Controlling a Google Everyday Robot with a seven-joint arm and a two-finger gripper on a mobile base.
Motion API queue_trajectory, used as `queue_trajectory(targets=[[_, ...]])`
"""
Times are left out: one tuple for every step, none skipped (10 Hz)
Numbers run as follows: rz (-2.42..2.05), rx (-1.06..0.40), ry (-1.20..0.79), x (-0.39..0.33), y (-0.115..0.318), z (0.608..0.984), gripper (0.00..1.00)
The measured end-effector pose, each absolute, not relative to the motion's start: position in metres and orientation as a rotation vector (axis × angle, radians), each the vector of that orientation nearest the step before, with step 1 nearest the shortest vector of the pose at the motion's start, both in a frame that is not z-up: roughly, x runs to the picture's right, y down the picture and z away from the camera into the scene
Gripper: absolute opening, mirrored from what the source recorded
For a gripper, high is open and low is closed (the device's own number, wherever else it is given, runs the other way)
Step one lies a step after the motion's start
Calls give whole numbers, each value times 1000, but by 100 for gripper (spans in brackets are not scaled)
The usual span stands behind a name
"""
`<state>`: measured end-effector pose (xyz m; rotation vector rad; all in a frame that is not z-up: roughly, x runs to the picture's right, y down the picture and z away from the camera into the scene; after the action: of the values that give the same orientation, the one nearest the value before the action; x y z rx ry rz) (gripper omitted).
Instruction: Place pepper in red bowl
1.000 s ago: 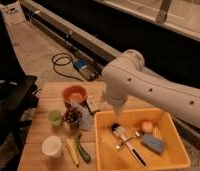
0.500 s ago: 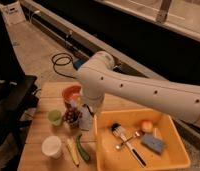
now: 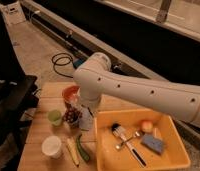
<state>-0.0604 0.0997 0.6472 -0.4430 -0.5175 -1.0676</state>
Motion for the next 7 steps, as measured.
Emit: queue_trajectory(targets=[[-1076,-445,-542,-71,105,651,65],[-1083,-448,-581,-86,113,655,65],[-1086,-456,-610,-91,121,659,65],[-1087,-463,-629,-94,127,662,65],[-1089,-471,-658,-99,134,665,65],[-1085,-477,-680,-102,141,667,65],[-1076,-484,-707,-104,152,671,65]])
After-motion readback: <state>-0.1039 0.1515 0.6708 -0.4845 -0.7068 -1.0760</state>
